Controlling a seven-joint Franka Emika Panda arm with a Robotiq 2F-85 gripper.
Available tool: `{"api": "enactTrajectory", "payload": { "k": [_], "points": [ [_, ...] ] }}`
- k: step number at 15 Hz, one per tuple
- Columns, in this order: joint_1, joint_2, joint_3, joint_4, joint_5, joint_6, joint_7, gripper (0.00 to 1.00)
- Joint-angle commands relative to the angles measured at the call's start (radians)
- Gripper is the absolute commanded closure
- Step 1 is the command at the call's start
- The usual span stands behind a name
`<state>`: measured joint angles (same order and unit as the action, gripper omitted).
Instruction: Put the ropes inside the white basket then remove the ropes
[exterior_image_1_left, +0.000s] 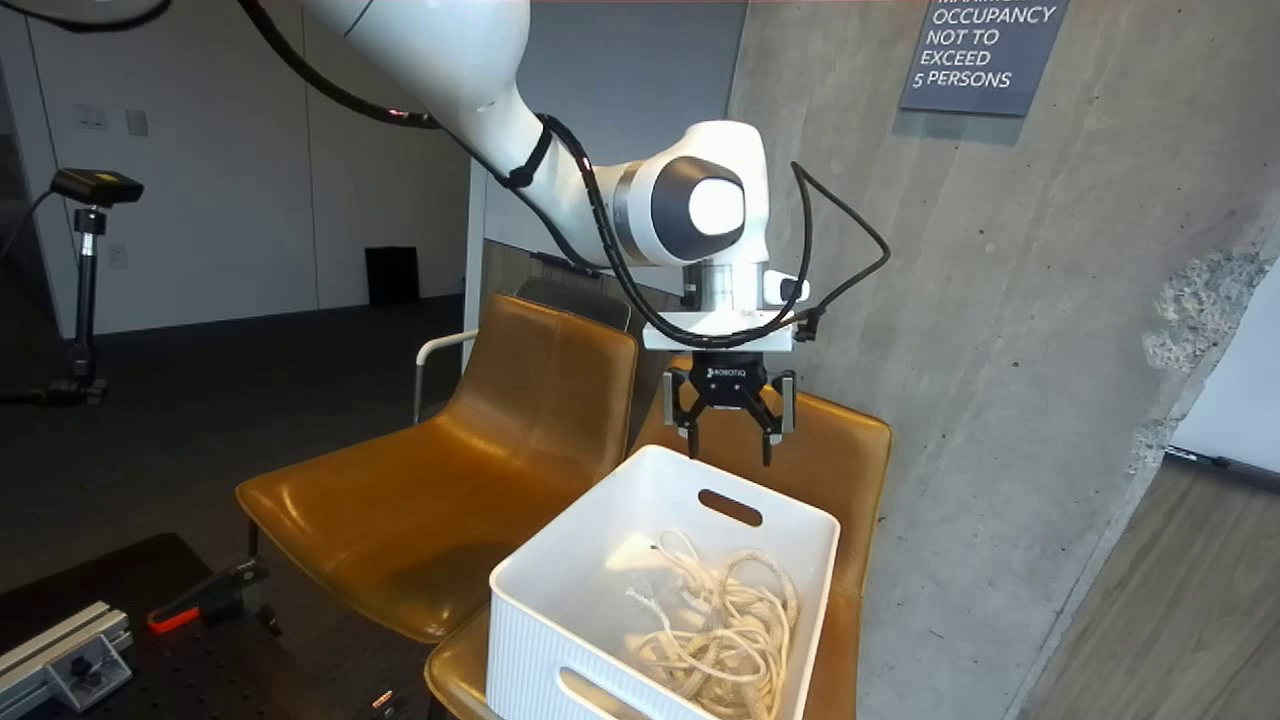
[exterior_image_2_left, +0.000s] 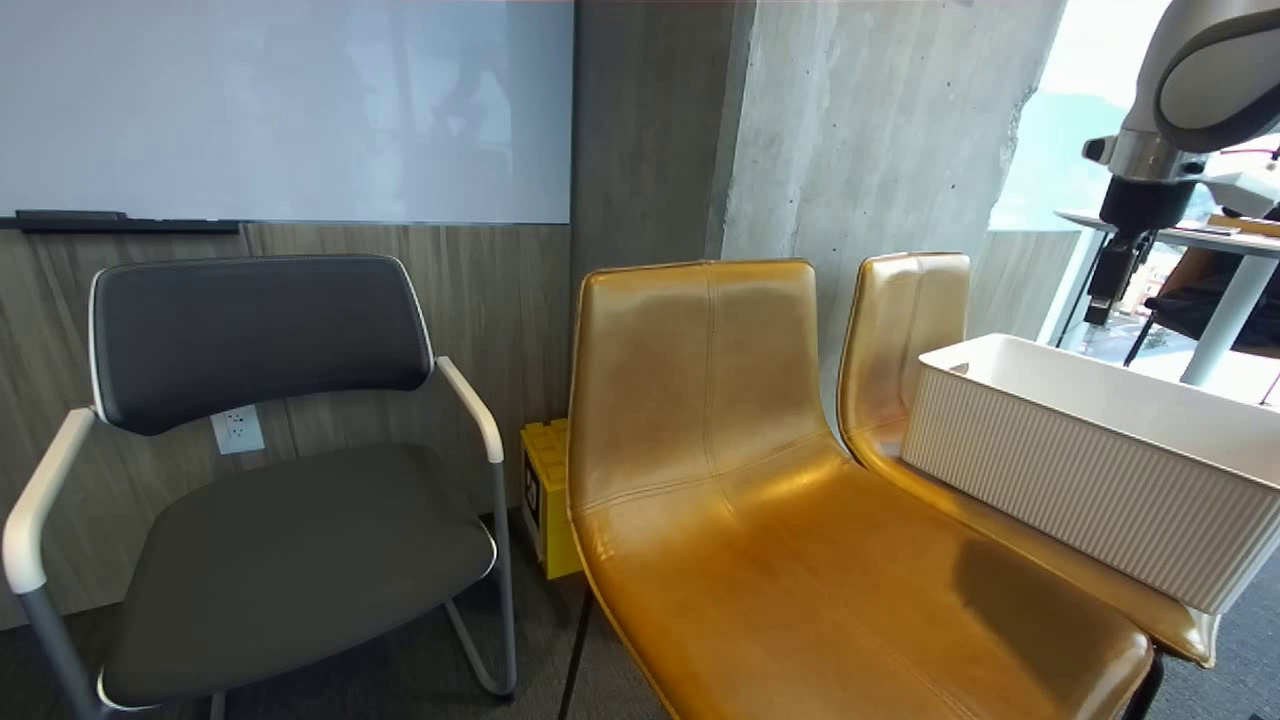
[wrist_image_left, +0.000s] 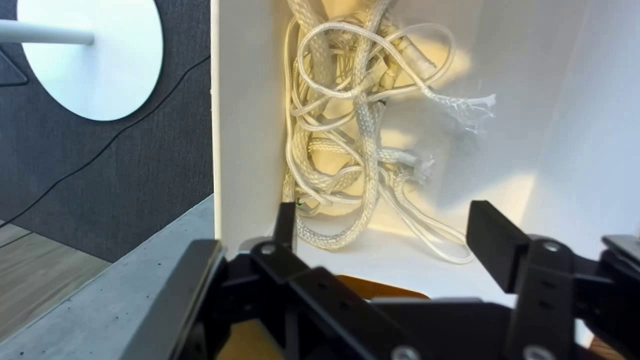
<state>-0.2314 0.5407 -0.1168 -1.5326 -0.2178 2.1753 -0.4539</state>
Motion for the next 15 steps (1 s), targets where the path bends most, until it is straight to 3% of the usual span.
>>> {"api": "enactTrajectory", "payload": {
  "k": [1,15],
  "points": [
    [0.006,0.056,0.008,-0.031,-0.019,0.078,0.010,0.00],
    [0.027,0.391,-0.069,0.006,-0.216,0.282,0.006,0.00]
  ]
}}
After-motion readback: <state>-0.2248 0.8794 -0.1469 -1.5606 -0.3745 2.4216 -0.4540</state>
